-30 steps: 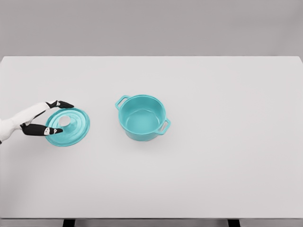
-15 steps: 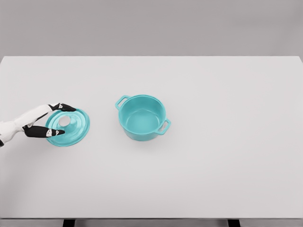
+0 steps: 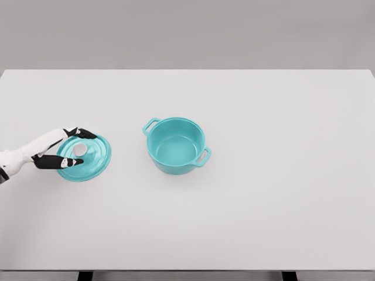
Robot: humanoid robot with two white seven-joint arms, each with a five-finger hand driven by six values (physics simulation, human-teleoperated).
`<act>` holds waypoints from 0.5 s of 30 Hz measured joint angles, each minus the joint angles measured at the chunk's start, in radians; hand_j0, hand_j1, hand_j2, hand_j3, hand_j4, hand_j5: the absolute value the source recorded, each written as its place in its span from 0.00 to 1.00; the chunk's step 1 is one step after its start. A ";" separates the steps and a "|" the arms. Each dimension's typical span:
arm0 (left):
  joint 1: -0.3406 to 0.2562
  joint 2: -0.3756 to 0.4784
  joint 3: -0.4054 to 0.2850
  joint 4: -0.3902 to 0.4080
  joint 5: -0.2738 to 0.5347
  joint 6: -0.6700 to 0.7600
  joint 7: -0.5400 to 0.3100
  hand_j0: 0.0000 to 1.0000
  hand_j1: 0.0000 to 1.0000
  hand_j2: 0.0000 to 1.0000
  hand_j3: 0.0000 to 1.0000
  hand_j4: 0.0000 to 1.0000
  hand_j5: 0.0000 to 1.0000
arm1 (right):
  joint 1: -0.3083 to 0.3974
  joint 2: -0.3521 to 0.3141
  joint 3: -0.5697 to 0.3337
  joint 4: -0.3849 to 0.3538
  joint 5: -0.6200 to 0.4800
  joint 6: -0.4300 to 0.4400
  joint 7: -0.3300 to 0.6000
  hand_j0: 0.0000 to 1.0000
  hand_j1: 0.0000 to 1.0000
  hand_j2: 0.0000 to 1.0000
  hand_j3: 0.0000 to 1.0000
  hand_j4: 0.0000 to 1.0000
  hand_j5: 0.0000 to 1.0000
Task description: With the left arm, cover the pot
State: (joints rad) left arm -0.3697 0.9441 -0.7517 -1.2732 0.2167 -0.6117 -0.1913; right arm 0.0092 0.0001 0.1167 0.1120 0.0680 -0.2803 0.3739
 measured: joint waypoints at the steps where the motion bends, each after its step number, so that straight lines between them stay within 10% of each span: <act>1: 0.000 -0.001 -0.001 0.004 -0.001 0.000 0.000 0.73 0.73 0.73 0.73 0.73 0.73 | 0.000 0.000 0.000 0.000 0.000 0.000 0.000 1.00 1.00 1.00 1.00 1.00 1.00; 15: 0.000 -0.009 -0.006 0.032 -0.003 0.000 0.001 0.66 0.66 0.66 0.66 0.66 0.66 | 0.000 0.000 0.000 0.000 0.000 0.000 0.000 1.00 1.00 1.00 1.00 1.00 1.00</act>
State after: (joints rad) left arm -0.3697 0.9350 -0.7574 -1.2408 0.2133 -0.6117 -0.1906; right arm 0.0092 0.0001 0.1167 0.1120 0.0680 -0.2802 0.3739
